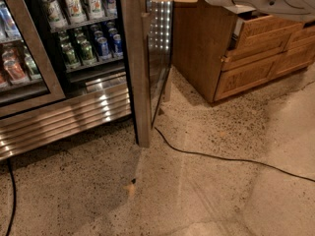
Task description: Open right fridge door
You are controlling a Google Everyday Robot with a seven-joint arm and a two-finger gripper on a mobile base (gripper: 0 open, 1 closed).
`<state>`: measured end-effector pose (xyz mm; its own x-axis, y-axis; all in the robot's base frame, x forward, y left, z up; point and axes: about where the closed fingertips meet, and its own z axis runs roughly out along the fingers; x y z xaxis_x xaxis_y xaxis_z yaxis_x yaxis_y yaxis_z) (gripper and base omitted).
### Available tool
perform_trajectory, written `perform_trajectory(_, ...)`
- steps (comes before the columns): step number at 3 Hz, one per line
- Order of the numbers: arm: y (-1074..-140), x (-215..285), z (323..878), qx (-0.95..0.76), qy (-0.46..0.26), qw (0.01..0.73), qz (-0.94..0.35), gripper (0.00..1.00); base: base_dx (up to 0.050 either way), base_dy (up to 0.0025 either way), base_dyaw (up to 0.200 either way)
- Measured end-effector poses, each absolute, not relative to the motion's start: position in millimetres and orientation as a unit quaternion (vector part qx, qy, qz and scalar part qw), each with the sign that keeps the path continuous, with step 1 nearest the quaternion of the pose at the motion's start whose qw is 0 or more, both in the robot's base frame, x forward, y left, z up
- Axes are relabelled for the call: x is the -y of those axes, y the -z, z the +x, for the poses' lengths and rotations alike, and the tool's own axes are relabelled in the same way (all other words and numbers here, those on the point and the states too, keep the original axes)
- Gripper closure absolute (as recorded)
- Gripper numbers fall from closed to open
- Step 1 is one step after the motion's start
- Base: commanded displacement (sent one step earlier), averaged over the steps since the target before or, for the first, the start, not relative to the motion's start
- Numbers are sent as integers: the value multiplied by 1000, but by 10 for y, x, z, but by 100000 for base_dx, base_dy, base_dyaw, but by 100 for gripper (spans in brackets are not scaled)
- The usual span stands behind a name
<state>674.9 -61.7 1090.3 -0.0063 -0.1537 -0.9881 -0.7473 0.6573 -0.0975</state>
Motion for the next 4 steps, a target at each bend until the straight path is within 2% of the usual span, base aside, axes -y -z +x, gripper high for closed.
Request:
perform_trajectory(1,-10986,980,6444,-706,-126,620,-318,0,0,0,0)
perform_trajectory(2,-11086,885,6204,-716,-108,613,-317,0,0,0,0)
perform_trajectory(3,-11085,885,6204,-716,-108,613,-317,0,0,0,0)
perform_trajectory(4,-11033,957,6225,-730,-70,605,-311,0,0,0,0)
